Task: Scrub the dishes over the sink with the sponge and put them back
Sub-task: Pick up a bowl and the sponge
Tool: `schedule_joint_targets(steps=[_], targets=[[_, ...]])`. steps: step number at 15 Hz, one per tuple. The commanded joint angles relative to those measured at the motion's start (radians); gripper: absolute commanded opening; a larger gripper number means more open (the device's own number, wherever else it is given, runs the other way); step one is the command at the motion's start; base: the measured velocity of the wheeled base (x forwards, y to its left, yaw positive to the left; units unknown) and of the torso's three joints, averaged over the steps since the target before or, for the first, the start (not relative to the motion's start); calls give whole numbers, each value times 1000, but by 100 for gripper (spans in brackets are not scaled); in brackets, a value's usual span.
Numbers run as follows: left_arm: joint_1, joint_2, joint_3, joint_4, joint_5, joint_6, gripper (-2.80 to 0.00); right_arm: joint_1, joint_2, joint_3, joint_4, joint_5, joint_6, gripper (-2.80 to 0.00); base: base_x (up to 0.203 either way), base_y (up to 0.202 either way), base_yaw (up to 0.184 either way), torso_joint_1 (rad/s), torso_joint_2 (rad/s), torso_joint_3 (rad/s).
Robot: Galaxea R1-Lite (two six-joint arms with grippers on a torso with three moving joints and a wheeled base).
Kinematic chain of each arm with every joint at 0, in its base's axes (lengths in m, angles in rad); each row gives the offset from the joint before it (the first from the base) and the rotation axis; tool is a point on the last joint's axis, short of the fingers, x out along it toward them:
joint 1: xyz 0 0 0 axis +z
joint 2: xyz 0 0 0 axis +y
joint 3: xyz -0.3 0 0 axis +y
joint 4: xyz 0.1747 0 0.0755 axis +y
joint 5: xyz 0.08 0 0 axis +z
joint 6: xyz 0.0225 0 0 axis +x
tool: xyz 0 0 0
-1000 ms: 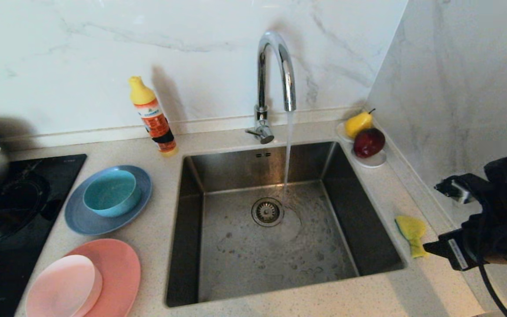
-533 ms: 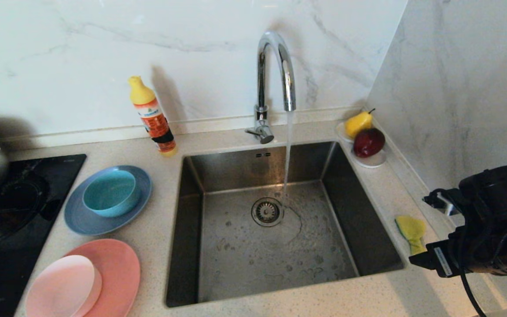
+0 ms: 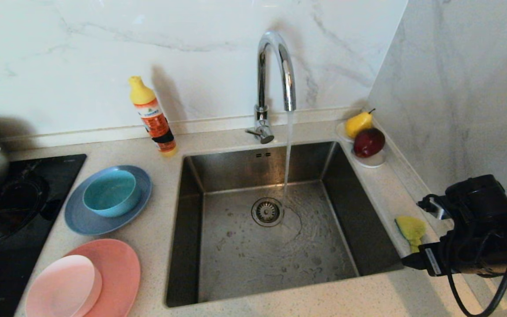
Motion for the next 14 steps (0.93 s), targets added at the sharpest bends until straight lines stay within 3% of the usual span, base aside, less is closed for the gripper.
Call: schedule_joint_targets(steps=[1,14], targets=[[0,3,15,0,0,0,-280,-41,59,2,-51,8,1,0,0,0,0,0,0,0],[0,2,15,0,0,0,-280,-56,107,-110,-53,51,6,0,0,0,0,0,0,0]])
